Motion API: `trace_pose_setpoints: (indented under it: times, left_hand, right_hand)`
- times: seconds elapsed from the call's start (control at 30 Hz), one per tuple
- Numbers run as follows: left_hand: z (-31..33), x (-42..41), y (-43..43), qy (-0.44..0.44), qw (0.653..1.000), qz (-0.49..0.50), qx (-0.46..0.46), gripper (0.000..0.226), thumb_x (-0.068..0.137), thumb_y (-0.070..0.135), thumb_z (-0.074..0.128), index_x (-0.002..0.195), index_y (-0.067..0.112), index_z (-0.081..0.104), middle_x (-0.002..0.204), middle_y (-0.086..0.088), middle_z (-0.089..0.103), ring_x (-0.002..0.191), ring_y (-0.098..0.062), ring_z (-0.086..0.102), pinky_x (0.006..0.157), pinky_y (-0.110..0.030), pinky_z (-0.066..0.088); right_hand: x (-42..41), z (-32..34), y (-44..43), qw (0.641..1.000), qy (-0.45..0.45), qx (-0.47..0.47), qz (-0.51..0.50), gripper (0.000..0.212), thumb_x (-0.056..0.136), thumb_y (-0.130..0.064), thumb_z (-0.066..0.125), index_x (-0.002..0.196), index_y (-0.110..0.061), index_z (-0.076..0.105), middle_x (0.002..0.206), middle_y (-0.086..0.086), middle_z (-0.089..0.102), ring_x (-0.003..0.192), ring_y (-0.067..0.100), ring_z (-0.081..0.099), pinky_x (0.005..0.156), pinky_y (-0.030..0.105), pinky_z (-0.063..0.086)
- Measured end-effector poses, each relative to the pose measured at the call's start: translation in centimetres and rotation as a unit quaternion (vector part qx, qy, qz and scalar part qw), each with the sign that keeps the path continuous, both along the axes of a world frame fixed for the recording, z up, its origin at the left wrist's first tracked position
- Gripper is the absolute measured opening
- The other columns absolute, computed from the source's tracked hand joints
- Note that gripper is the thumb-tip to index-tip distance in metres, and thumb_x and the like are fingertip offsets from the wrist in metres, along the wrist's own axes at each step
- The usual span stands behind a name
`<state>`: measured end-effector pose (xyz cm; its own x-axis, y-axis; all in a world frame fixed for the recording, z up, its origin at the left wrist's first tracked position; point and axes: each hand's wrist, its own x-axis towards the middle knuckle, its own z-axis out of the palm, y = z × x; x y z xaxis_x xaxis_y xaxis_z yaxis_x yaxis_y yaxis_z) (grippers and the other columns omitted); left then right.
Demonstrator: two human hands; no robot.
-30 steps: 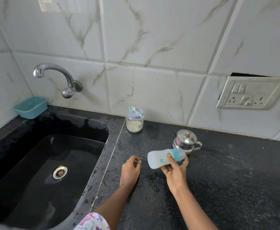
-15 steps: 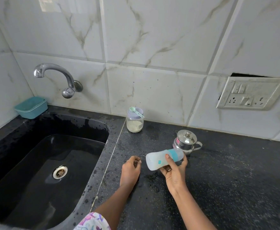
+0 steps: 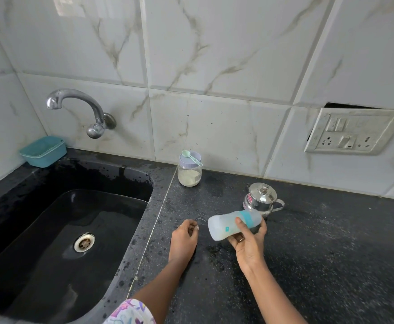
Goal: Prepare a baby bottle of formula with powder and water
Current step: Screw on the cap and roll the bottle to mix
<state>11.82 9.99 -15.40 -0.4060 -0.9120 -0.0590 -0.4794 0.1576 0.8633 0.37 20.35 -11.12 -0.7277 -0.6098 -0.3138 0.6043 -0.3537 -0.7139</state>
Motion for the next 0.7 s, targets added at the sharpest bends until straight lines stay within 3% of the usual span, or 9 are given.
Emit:
trace_pose_setpoints:
  times: [0.07, 0.2, 0.33, 0.47, 0.63, 0.7]
  left_hand:
    - [0.0, 0.05, 0.07, -0.001, 1.0, 0.0, 0.0, 0.013, 0.093, 0.021, 0.054, 0.102, 0.016, 0.062, 0.088, 0.004, 0.065, 0.083, -0.01, 0.06, 0.072, -0.02, 0.045]
    - [0.0, 0.03, 0.03, 0.003, 1.0, 0.003, 0.0, 0.014, 0.093, 0.02, 0.054, 0.102, 0.015, 0.062, 0.089, 0.002, 0.065, 0.084, -0.011, 0.06, 0.073, -0.02, 0.045]
    - [0.04, 0.11, 0.09, 0.003, 1.0, 0.0, 0.003, 0.014, 0.093, 0.02, 0.054, 0.103, 0.015, 0.062, 0.089, 0.002, 0.066, 0.084, -0.012, 0.061, 0.076, -0.023, 0.048]
    - [0.02, 0.08, 0.07, 0.002, 1.0, 0.001, 0.002, 0.014, 0.093, 0.02, 0.054, 0.103, 0.015, 0.062, 0.088, 0.003, 0.064, 0.084, -0.011, 0.06, 0.073, -0.02, 0.044]
    - [0.12, 0.13, 0.17, 0.001, 1.0, -0.001, 0.001, 0.013, 0.093, 0.021, 0.054, 0.102, 0.015, 0.061, 0.086, 0.004, 0.063, 0.081, -0.01, 0.058, 0.071, -0.018, 0.042]
    - [0.06, 0.13, 0.13, 0.0, 1.0, -0.002, -0.001, 0.013, 0.093, 0.021, 0.054, 0.102, 0.015, 0.061, 0.086, 0.004, 0.063, 0.08, -0.009, 0.058, 0.069, -0.017, 0.041]
  right_hand:
    - [0.14, -0.22, -0.06, 1.0, -0.012, -0.001, -0.006, 0.067, 0.084, 0.003, 0.061, 0.135, -0.032, 0.035, 0.128, 0.011, 0.052, 0.104, 0.024, 0.059, 0.074, 0.044, 0.058]
    - [0.37, -0.01, 0.08, 0.999, 0.022, 0.016, 0.032, 0.074, 0.08, 0.007, 0.063, 0.135, -0.033, 0.036, 0.112, 0.007, 0.057, 0.101, 0.025, 0.06, 0.071, 0.044, 0.057]
    - [0.17, -0.2, -0.15, 1.0, -0.007, -0.002, -0.002, 0.063, 0.084, 0.003, 0.061, 0.129, -0.033, 0.038, 0.12, 0.006, 0.054, 0.107, 0.026, 0.058, 0.068, 0.041, 0.058]
    - [0.28, 0.15, -0.12, 0.999, 0.023, 0.013, 0.034, 0.074, 0.081, 0.007, 0.062, 0.135, -0.035, 0.035, 0.115, 0.007, 0.056, 0.104, 0.026, 0.059, 0.075, 0.045, 0.057]
    - [-0.01, 0.16, -0.32, 0.999, -0.022, -0.024, -0.015, 0.06, 0.085, 0.003, 0.059, 0.127, -0.034, 0.038, 0.12, 0.007, 0.053, 0.109, 0.027, 0.056, 0.066, 0.042, 0.06]
    - [0.08, 0.25, -0.25, 1.0, 0.0, -0.013, 0.011, 0.067, 0.083, 0.006, 0.061, 0.131, -0.034, 0.037, 0.119, 0.008, 0.054, 0.107, 0.027, 0.058, 0.068, 0.041, 0.06]
